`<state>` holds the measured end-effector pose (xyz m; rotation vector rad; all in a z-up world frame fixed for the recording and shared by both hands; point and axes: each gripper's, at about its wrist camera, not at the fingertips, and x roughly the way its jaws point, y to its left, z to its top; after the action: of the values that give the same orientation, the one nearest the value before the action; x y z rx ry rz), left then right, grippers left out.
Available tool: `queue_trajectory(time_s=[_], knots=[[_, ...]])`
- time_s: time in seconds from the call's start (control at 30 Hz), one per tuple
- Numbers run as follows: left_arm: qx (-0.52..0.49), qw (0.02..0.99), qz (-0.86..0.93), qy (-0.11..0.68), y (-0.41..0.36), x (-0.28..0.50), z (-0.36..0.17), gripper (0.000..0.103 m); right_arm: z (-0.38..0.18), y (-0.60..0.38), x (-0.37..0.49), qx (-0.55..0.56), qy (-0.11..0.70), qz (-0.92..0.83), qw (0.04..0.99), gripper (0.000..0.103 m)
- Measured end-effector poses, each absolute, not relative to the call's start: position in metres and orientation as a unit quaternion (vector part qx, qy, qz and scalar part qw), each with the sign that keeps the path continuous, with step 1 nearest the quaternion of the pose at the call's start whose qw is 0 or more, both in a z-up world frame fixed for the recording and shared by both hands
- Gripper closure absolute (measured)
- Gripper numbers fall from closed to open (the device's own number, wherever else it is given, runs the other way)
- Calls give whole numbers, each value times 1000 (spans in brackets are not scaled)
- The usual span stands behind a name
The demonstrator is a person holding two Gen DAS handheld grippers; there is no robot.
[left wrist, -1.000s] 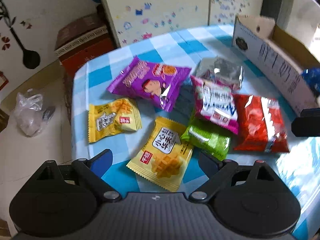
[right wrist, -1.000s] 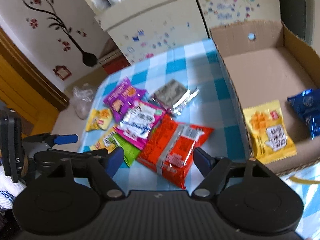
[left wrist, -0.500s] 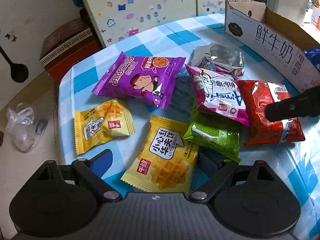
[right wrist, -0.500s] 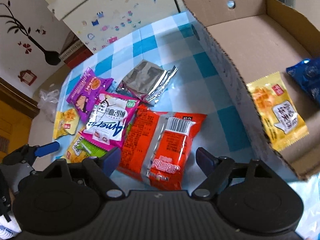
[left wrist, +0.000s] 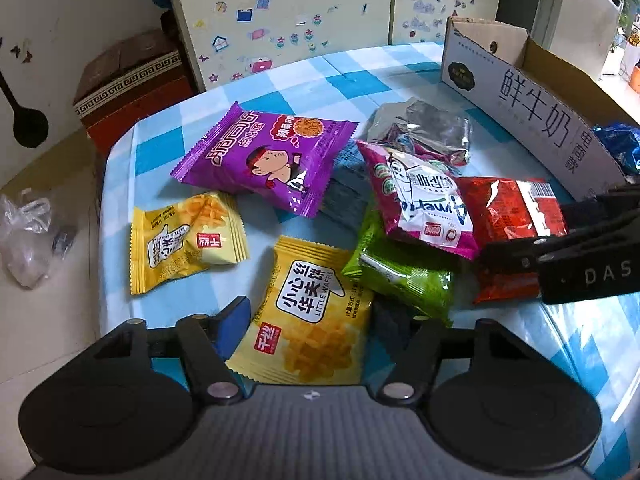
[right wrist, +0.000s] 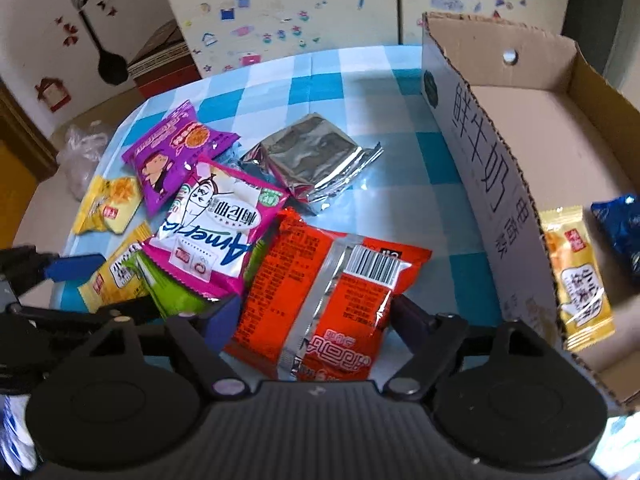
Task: Organize snacks
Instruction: 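Grasp the red-orange bag with the right gripper while the left grasps another yellow waffle packet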
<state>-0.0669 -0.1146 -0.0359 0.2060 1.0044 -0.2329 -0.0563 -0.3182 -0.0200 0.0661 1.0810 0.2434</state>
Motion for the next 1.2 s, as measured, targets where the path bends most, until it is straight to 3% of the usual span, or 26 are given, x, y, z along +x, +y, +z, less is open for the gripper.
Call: queue_trajectory(time_s=[0.27,0.43,0.63,0.77,0.87,0.9,0.97,1.03,1.2], knots=[[93,848,-116,509,-118,-80,-33,31,-17,-328,-61,2,519,138,844,27],[115,857,-106,491,-120,-80,-38,11,-18,-334,-56,42,527,132,839,22],[91,858,-91,496,-117,-72,-42,3,-21,-328,-57,37,525,129,841,16],[80,856,-95,502,-118,-71,-42,3,-22,-322,-59,16,520,128,845,15],[73,853,-109,505,-121,-71,-43,8,-24,-318,-61,-5,515,129,847,17],[66,852,-117,506,-122,-71,-42,16,-24,-318,-62,-11,512,128,849,18],[66,851,-123,506,-125,-72,-40,22,-23,-318,-63,-24,506,127,853,27],[64,850,-137,504,-128,-73,-38,38,-23,-320,-62,-18,507,129,852,28],[54,845,-126,516,-125,-71,-35,43,-12,-326,-62,-1,496,132,858,28]])
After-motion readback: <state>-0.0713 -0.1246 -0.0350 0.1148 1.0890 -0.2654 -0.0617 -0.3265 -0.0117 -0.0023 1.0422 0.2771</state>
